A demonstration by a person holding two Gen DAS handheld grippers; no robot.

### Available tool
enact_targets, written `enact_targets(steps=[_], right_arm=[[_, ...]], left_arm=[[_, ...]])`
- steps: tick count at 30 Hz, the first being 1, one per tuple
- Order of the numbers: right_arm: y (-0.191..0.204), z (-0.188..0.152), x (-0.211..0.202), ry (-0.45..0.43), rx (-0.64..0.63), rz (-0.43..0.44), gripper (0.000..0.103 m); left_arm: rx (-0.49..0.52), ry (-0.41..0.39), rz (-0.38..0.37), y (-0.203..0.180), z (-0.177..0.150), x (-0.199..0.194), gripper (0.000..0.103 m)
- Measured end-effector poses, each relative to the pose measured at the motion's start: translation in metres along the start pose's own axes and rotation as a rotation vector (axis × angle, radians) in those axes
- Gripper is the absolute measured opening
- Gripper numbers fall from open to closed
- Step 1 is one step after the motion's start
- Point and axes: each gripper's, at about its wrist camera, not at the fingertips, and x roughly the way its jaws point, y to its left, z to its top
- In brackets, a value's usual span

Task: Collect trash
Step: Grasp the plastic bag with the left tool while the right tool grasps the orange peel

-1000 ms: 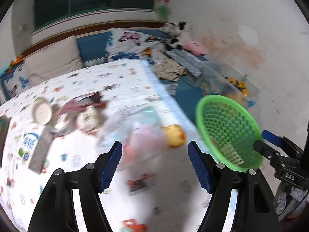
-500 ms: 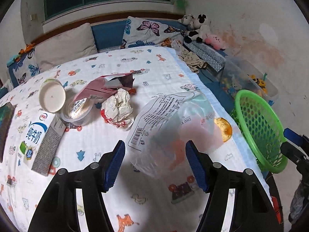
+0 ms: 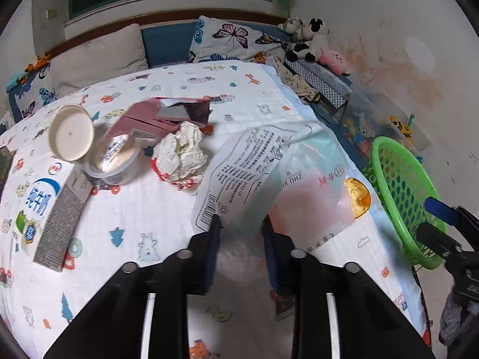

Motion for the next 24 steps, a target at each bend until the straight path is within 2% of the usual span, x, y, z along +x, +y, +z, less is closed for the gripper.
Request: enact_targets(steps=[7, 16, 24], right_arm=[[0.019, 0.008, 0.027, 0.033, -0.065, 0.022, 0.074], [0.031, 0.015, 0.071, 0.092, -0.117, 0.003, 0.064], [0.033, 0.019, 0.094, 0.125, -0.115, -0.014, 0.052]], left_arm=[[-0.036, -0.053, -0.028, 0.013, -0.008, -0.032, 0.021], [-0.065, -0.098, -0.054, 0.029, -0.026, -0.071, 0.021], [-0.096, -0.100, -0.055, 0.046, -0.039, -0.085, 0.021]])
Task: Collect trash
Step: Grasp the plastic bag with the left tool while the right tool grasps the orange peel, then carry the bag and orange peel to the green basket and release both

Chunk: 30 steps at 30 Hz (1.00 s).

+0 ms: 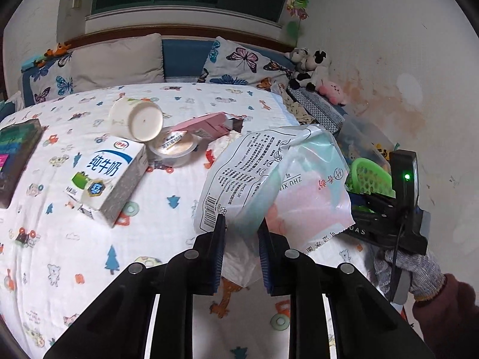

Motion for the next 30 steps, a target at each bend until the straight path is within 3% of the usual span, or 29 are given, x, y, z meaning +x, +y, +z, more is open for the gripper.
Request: enact_targets(steps=[6, 15, 30], right_arm=[[0.001, -0.002, -0.010, -0.020, 0.000, 0.001, 0.040], [-0.009, -0.017, -0.056, -0.088, 0.048, 0.014, 0.038], [-0.084, -0.065, -0.120, -0.129, 0.188, -0.109, 0.040]], left_arm=[[0.007, -0.001, -0.007, -0.002, -0.001, -0.002, 0.021], [0.039, -0.012, -0.043, -0.026, 0.006, -0.005, 0.021], [0.201, 0.030, -0.145, -0.132, 0.024, 0.025, 0.021]])
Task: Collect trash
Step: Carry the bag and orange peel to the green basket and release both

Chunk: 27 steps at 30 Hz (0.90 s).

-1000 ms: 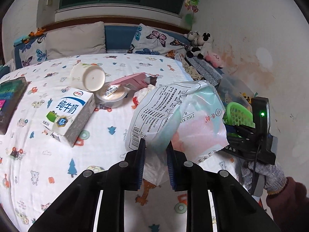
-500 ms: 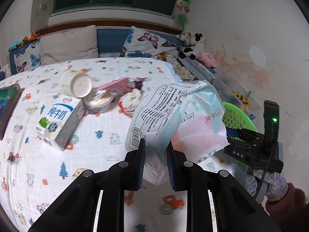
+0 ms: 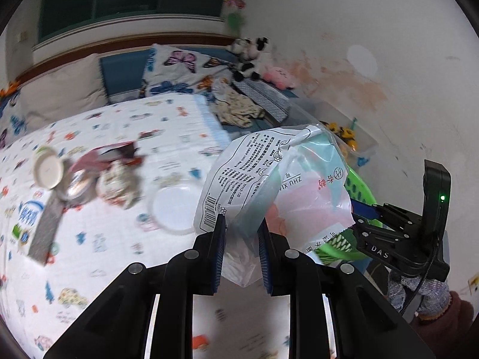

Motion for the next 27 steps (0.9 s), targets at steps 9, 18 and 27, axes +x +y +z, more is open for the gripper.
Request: enact_targets(steps=[9, 18, 27], right_arm=[[-0.053, -0.016, -0.008, 0.012, 0.087, -0.077, 0.042], [-0.079, -0.028, -0.021, -0.009, 0.137, -0.108, 0.058], [-0.095, -0.038, -0.042, -0.042, 0.183, -0.126, 0.060]], left_arm=[[0.075, 0.040, -0.034, -0.053, 0.014, 0.036, 0.021], [0.115, 0.099, -0.052, -0.089, 0.024, 0.074, 0.021], [0.151, 0.157, -0.065, -0.116, 0.020, 0.102, 0.022]])
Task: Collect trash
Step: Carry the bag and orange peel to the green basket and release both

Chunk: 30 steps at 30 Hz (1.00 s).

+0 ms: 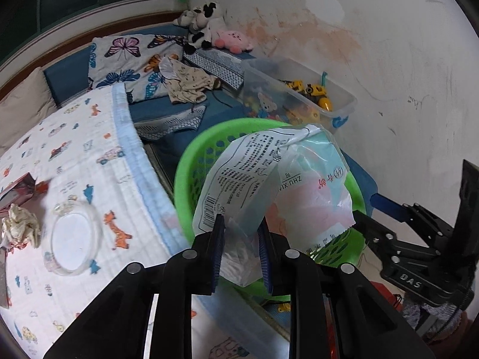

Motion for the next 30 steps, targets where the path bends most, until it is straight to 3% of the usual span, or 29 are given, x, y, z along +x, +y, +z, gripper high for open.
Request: enact_targets(steps=[4, 5, 6, 13, 17, 30], right_arm=[[-0.005, -0.003, -0.005, -0.006, 0.018, 0.000, 0.060], [-0.006, -0.004, -0.006, -0.006, 0.020, 0.000, 0.060], [-0.006, -0.004, -0.007, -0.006, 0.020, -0.001, 0.061], [0.008, -0.003, -0.012, -0.011, 0.007, 0.027, 0.061], [0.028, -0.001, -0.013, -0.014, -0.024, 0.059, 0.064], [0.122, 0.013, 0.001, 0.001, -0.177, 0.185, 0.067]], left_arm=[[0.001, 0.012, -0.016, -0.003, -0.002, 0.006, 0.035], [0.002, 0.009, -0.016, -0.004, -0.003, 0.006, 0.050], [0.002, 0.003, -0.014, -0.003, -0.004, 0.005, 0.057], [0.002, -0.033, 0.008, 0.006, -0.016, -0.017, 0.057], [-0.018, -0.051, 0.069, 0.025, -0.028, -0.035, 0.057], [-0.193, -0.103, 0.242, 0.128, -0.083, -0.103, 0.057]])
